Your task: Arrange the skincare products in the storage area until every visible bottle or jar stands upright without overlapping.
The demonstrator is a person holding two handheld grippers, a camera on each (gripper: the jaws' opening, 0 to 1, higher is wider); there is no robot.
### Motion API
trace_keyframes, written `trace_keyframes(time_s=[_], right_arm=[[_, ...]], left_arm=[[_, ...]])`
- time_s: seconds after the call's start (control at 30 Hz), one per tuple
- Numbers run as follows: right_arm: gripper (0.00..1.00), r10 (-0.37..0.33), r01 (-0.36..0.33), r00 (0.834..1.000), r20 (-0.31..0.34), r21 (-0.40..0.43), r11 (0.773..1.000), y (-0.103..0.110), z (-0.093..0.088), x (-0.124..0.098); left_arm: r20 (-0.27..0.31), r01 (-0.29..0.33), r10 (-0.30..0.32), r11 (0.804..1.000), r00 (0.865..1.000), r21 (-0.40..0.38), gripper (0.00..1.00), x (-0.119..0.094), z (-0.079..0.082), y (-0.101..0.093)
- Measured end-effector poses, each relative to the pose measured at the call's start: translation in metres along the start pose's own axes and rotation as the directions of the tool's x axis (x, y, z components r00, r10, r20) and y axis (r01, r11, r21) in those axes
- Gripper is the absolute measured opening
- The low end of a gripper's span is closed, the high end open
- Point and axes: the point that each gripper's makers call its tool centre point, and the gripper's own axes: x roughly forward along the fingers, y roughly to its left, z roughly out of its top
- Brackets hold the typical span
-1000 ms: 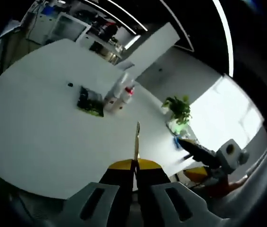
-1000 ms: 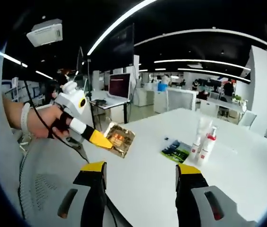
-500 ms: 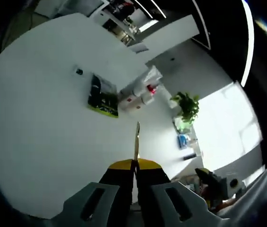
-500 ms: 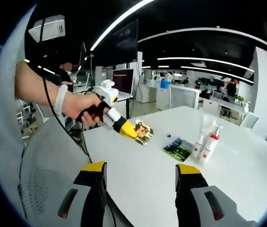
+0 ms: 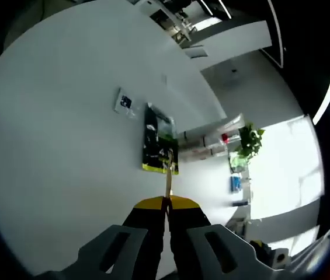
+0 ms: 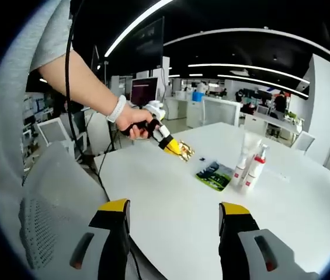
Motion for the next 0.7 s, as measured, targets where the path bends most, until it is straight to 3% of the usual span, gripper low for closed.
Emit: trace_keyframes(time_s=[0.07,0.33,0.7], right_arm=[[0.61,-0.006,0.006,1.0,-0.007,0.017,1.0,-0.002,-0.002,0.001],[0.6,-0.014,0.014,0.999,-0.033,0.009,1.0,-0.002,-0.007,0.002],[0.59,-0.031,0.031,0.997,-0.072,0.011,0.999,-0.006,-0.015,0.005]], left_arm=[[0.003,0.005,-0.005,1.0,1.0,-0.025,0.0,0.005,0.008,0.003],[-0.067,-0.003,0.004,1.0,0.998,0.009,0.0,0.03,0.022,0.015],[-0.187,-0.078,0.083,0.996,0.979,0.033,0.0,0.054,0.027,0.049]])
